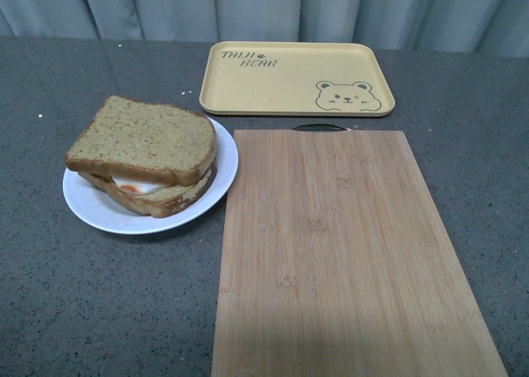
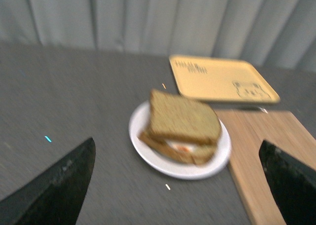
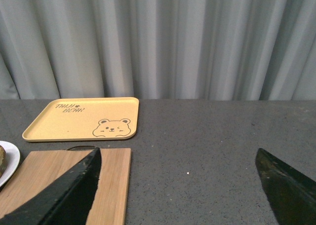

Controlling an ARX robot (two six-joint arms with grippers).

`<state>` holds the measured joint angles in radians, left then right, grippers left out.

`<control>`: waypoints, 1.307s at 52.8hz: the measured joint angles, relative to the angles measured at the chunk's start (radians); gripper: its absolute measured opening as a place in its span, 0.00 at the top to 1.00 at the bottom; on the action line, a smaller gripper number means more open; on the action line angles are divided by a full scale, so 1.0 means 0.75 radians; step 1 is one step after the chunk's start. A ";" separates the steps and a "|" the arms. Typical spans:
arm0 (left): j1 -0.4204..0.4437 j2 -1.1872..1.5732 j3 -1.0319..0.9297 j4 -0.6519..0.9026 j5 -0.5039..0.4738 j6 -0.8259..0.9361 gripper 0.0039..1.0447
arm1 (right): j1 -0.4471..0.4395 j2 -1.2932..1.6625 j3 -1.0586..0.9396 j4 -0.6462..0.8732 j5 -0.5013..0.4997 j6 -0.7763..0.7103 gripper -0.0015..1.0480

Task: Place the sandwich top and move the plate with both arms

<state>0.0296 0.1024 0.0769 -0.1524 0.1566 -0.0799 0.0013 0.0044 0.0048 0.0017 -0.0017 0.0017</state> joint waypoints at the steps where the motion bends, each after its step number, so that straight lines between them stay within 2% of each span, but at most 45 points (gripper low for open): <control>1: 0.003 0.034 0.011 -0.021 0.012 -0.019 0.06 | 0.000 0.000 0.000 0.000 0.000 0.000 0.09; 4: -0.007 0.201 0.033 -0.021 0.069 -0.122 0.06 | -0.001 0.000 0.000 0.000 -0.003 0.001 0.08; 8: -0.043 0.437 0.045 0.106 0.093 -0.263 0.06 | -0.001 0.000 0.000 -0.001 0.000 0.000 0.10; 21: -0.175 1.198 0.174 0.610 0.043 -0.664 0.06 | -0.001 0.000 0.000 -0.001 -0.001 0.000 0.09; 30: -0.226 1.692 0.308 0.824 0.049 -0.926 0.06 | -0.001 0.000 0.000 -0.001 -0.001 0.000 0.09; 46: -0.277 2.134 0.438 0.918 0.042 -1.243 0.06 | -0.001 0.000 0.000 0.000 -0.001 0.000 0.09; 69: -0.226 2.369 0.578 0.983 -0.008 -1.377 0.06 | -0.001 0.000 0.000 0.000 -0.001 0.000 0.09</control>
<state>-0.1402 1.8793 0.5106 0.5846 0.1509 -1.1126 0.0010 0.0044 0.0048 0.0017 -0.0021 0.0017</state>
